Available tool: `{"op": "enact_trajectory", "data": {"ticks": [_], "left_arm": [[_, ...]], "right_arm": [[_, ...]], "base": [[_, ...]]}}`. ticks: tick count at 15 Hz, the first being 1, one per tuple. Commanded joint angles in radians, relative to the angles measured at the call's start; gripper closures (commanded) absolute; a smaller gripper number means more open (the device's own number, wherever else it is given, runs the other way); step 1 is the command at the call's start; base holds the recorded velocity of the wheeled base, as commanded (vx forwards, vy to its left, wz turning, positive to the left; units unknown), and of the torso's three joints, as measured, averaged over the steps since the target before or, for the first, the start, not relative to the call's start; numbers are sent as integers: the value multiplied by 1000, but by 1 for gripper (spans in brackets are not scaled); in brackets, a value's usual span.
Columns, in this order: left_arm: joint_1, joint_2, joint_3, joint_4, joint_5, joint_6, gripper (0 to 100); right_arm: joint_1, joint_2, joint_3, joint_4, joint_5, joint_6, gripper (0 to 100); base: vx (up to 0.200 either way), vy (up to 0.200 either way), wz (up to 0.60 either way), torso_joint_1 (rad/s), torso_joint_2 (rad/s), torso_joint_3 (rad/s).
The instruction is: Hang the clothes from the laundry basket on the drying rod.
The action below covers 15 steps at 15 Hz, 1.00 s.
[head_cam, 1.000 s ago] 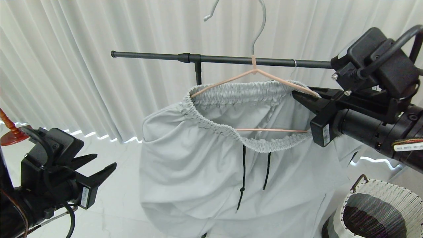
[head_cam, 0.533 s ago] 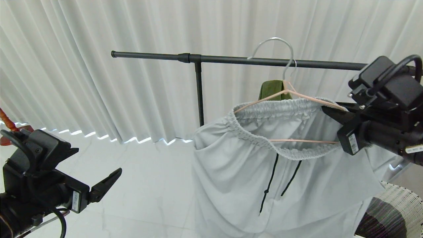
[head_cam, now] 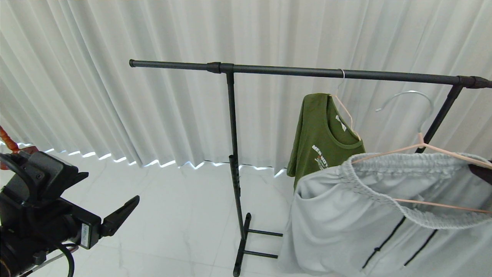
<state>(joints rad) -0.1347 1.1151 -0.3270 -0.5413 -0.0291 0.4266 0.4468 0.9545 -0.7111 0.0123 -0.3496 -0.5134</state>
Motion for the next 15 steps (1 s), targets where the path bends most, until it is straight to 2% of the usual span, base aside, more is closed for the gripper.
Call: {"op": "enact_trajectory", "data": {"ticks": [1, 5, 15], "left_arm": [[0, 5, 0, 0, 0, 0, 0], [0, 8, 0, 0, 0, 0, 0], [-3, 2, 0, 0, 0, 1, 0]], "right_arm": [[-142, -163, 4, 103, 0, 0, 100], [-312, -253, 4, 216, 0, 0, 100], [-705, -275, -4, 219, -3, -4, 100]], "base": [[0, 0, 0, 0, 0, 0], [0, 0, 0, 0, 0, 0], [0, 0, 0, 0, 0, 0]]}}
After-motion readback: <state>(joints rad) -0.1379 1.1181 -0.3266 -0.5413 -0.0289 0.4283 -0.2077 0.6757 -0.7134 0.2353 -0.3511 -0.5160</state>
